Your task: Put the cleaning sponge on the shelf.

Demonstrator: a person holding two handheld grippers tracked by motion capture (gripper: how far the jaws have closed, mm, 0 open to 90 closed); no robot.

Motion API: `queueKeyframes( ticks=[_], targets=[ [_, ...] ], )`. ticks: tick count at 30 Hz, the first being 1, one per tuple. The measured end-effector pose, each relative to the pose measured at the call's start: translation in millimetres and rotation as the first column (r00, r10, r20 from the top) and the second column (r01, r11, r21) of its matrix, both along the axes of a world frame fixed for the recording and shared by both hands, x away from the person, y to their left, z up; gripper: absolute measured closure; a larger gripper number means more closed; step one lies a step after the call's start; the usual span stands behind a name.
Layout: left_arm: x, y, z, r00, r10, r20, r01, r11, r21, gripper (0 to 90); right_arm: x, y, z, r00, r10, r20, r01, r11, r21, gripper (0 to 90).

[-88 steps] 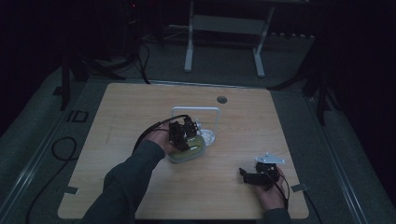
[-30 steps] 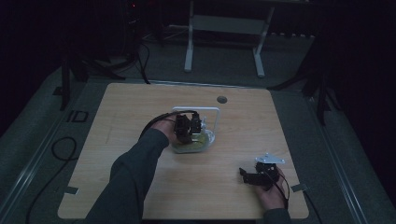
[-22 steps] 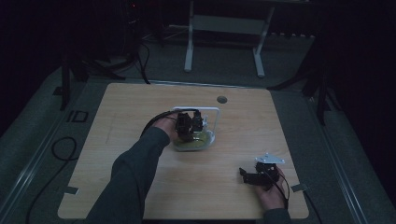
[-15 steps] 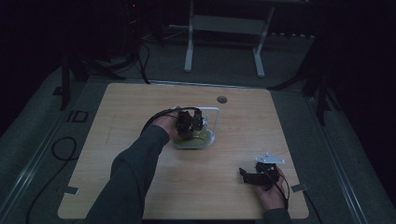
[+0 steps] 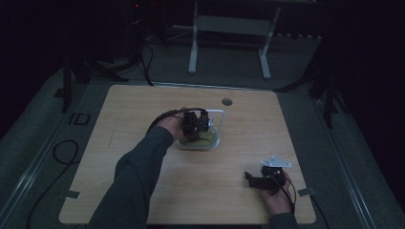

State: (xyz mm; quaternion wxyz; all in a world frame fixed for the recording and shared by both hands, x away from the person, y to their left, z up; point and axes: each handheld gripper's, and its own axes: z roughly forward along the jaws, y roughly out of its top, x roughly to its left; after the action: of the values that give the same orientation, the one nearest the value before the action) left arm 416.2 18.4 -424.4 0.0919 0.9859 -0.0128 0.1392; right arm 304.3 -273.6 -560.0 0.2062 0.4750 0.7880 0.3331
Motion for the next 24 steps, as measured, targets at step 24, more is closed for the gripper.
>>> queueKeyframes(
  ticks=[24],
  targets=[
    [6.1,-6.9,-4.0,0.9993,-0.031,0.022,0.031,0.9990,0.033,71.8,0.0,0.0,0.0,1.0000,0.000,0.000,0.000,1.000,0.000,12.1]
  ],
)
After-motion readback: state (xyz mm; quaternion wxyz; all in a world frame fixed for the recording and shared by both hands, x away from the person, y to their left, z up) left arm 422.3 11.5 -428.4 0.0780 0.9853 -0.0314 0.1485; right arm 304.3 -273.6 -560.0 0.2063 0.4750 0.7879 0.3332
